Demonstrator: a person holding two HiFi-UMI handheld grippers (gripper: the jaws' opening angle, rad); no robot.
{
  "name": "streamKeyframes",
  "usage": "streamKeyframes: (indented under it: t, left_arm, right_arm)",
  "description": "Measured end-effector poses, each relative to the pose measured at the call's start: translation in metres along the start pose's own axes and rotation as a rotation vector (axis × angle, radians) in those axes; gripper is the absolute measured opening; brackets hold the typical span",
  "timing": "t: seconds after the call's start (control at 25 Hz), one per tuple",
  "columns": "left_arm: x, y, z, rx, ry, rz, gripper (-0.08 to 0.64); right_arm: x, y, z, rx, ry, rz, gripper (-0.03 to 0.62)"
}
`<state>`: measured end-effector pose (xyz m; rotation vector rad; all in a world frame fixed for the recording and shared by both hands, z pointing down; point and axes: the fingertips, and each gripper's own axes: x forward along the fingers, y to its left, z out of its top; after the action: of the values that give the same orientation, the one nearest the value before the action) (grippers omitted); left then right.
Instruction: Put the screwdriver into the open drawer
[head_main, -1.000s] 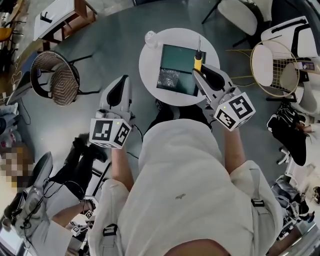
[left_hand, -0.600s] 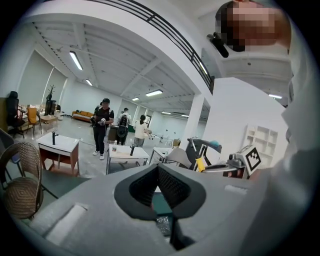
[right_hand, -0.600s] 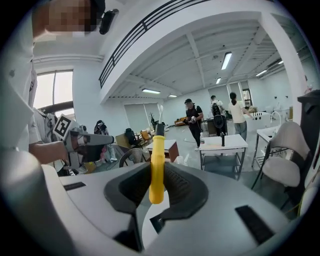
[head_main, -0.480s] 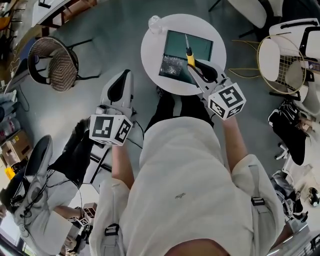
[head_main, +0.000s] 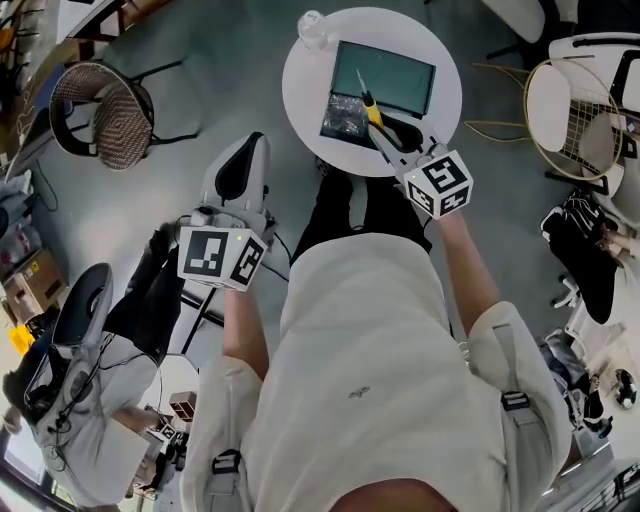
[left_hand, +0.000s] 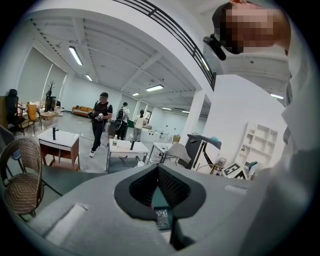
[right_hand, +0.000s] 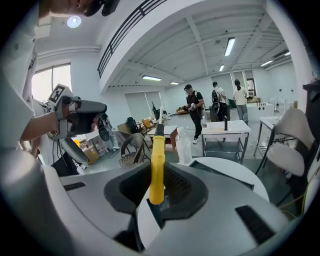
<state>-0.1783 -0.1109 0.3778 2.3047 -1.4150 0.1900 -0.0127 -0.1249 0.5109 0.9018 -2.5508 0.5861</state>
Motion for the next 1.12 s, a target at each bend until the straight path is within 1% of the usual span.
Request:
streamKeyframes:
  t: [0.32,0.52,0.68,0.92,1.12]
  left_arm:
    - [0.004,0.009,-0.012,-0.014,0.024,-0.006,0.009]
    - [0.008,0.012,-0.022,-0.021,0.042,-0.007,0.009]
    - [0.008,0.011,-0.024,-0.031,0.034,0.000,0.009]
    - [0.013,0.008,-0.034,-0.034,0.048,-0.003,0.009]
    - [0.013,0.011,-0.041,-0.043,0.057,0.008,0.009]
  right_arm:
    - [0.025,-0.002,-0.046,-0.021,0.117,0.010,0.083]
    - [0.037,-0.003,-0.073,0.003,0.160,0.029,0.083]
    - [0.045,-0.006,-0.092,-0.004,0.200,0.035,0.084]
    - [0.056,-0.019,-0.125,-0.008,0.266,0.029,0.084]
    - [0.065,-0.026,-0.147,-0.040,0.332,0.015,0.084]
